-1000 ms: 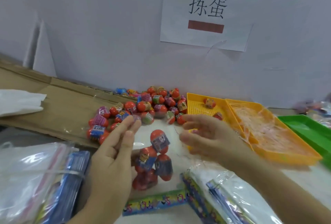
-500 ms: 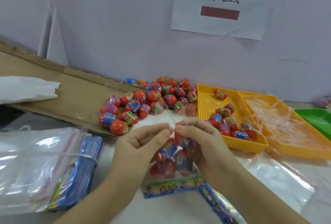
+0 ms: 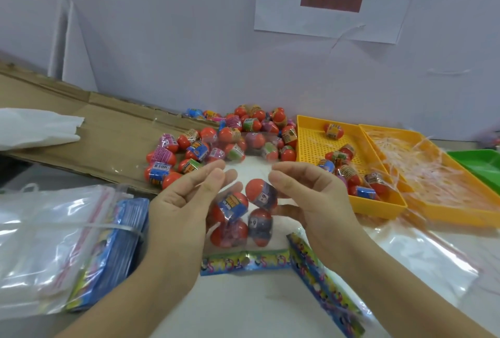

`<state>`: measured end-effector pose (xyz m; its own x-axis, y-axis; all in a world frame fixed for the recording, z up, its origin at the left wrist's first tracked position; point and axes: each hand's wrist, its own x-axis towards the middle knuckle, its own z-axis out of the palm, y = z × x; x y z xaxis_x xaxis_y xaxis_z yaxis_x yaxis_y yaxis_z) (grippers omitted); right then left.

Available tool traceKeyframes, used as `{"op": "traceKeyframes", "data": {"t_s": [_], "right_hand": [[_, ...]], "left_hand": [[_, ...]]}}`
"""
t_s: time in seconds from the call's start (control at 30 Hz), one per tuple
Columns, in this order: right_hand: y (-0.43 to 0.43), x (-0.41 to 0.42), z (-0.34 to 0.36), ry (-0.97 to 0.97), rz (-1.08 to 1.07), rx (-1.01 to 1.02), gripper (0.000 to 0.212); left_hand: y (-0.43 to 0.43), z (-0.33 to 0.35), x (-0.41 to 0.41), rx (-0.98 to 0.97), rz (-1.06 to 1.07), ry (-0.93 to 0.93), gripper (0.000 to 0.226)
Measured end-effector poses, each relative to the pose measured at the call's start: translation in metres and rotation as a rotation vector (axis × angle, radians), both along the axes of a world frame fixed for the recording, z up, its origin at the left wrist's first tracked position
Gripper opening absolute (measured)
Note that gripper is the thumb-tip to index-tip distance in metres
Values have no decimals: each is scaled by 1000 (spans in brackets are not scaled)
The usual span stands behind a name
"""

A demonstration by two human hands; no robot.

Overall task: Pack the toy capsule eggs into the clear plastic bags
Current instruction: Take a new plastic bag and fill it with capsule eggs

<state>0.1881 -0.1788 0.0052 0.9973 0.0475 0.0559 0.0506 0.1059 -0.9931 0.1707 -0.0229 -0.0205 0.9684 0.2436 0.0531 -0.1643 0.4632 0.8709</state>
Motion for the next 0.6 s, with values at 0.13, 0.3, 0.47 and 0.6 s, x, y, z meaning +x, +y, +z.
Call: {"op": "traceKeyframes", "data": {"t_s": [0.13, 0.3, 0.47, 0.6], "right_hand": [[-3, 1, 1, -7, -15, -6, 11], [-5, 6, 0, 44, 2, 44, 8], [-17, 13, 8, 39, 89, 20, 8], [-26, 19, 10, 13, 139, 21, 28]], "left_hand": [[1, 0, 1, -27, -8, 0, 28], [2, -1, 1, -35, -43, -8, 27], [0, -2, 2, 46, -28, -6, 19], [1, -2, 3, 80, -41, -21, 21]]}}
